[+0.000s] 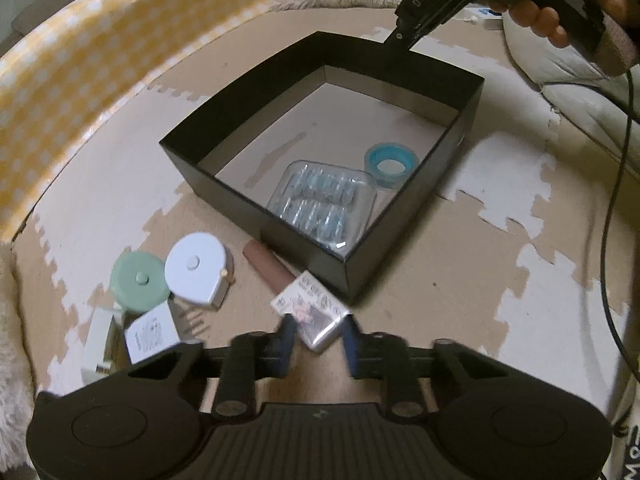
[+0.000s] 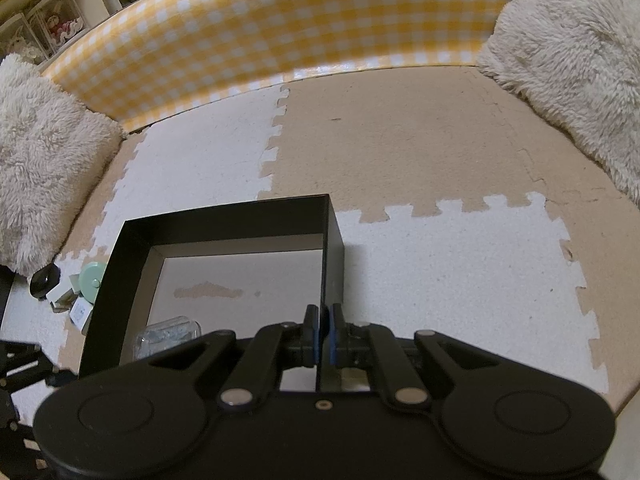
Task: Organize rigid objects
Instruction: 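Return the left tool to the UV gel polish box and grasp it, then lower the polish box into the black box and open the left tool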
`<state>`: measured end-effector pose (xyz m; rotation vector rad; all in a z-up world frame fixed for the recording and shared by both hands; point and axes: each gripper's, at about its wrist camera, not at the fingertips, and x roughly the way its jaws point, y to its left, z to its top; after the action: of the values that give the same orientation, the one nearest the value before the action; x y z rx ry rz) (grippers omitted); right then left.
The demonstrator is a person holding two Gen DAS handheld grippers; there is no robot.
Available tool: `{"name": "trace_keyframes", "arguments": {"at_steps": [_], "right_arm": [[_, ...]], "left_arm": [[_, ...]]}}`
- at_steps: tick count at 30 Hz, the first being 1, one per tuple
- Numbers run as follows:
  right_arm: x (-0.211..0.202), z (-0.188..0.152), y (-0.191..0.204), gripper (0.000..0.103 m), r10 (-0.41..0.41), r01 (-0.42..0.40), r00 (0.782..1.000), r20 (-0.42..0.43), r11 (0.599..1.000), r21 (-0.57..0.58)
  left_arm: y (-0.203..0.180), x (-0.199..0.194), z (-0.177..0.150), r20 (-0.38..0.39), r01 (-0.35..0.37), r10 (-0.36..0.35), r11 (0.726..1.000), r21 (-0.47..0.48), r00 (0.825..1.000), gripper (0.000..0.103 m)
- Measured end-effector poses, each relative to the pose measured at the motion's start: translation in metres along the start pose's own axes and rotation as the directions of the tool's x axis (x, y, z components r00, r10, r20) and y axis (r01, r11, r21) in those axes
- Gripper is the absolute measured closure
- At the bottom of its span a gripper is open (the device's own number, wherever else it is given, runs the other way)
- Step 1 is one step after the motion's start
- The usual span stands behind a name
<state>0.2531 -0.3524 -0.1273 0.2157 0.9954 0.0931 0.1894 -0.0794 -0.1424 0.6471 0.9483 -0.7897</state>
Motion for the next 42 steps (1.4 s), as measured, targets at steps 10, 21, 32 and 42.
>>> {"name": "trace_keyframes", "arguments": {"at_steps": [10,21,32,42], "right_arm": [[0.0,-0.001,0.0,0.097,0.001,-0.001,1.0,0.0,1.0,0.001],[0.0,0.0,0.0,0.097,0.001,-0.001,1.0,0.0,1.0,0.001],[0.0,-0.001,-0.001,0.097,0.004,-0.004,1.0,0.0,1.0,0.004],[0.0,-0.001,-0.001,0.097,0.008,-0.008,1.0,-0.001,1.0,0.007]], "left_arm": [[0.007,0.009,0.0,0.078,-0.013,0.009,0.998,0.057,0.997,0.036],[0.002,0.024,0.003,0.09,0.006,-0.015,0.995,0.095,0.996,0.047],[0.001,0.013,-0.003,-0.004,-0.007,0.007,0.998,-0.058,1.0,0.054],[0.015,-0.009,-0.001,0.053,-0.126,0.135,0.982,-0.14,0.989,0.054]]}}
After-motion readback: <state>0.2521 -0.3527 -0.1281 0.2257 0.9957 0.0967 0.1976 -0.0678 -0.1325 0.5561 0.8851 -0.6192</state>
